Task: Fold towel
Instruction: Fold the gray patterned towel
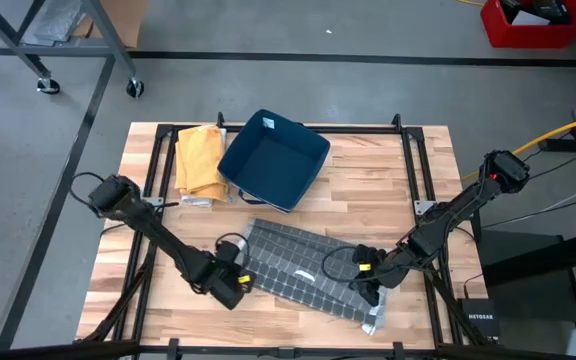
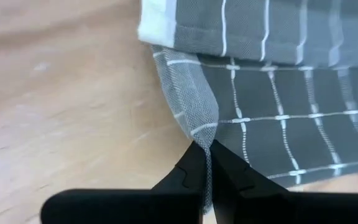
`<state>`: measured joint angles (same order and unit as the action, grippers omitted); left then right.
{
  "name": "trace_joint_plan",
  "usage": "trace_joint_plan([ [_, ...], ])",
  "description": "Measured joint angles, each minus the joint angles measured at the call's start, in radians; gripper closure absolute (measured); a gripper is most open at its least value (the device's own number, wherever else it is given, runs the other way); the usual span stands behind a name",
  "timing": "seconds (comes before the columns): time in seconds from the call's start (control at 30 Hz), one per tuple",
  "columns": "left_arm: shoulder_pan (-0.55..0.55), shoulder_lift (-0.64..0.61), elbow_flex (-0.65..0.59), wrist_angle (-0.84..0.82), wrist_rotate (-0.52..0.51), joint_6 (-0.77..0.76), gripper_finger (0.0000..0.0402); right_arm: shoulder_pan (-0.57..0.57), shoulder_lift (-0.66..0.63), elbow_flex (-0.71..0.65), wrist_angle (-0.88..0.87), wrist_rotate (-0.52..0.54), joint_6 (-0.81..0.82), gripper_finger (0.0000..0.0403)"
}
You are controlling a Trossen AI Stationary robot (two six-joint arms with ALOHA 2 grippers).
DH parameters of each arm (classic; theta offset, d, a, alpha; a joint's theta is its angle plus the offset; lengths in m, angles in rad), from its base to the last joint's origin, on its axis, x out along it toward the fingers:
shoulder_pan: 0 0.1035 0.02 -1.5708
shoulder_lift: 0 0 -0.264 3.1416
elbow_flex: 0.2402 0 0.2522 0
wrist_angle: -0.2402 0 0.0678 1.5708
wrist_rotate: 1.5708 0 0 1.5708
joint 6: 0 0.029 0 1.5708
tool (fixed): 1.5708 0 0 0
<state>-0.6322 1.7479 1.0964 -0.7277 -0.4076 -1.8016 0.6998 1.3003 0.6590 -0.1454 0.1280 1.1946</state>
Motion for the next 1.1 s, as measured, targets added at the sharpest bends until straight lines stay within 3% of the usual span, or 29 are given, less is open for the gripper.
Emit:
trace_joint_plan([
  [0.33,-0.02,-0.116,0.013,0.013,-0.097,-0.012,0.0401,0.0,0.0,0.0,0.031,0.063,-0.018,0.0368],
  [0.53,0.032,-0.118,0.048,0.222,-0.12,0.192,0.0402,0.0,0.0,0.0,0.059,0.114,-0.026,0.0368],
  [0.73,0.096,-0.112,0.052,0.439,-0.119,0.376,0.0401,0.0,0.0,0.0,0.193,0.172,-0.127,0.0368],
  [1.1,0.152,0.003,0.053,0.704,-0.007,0.501,0.0401,0.0,-0.002,0.0,0.378,0.24,-0.265,0.0368],
])
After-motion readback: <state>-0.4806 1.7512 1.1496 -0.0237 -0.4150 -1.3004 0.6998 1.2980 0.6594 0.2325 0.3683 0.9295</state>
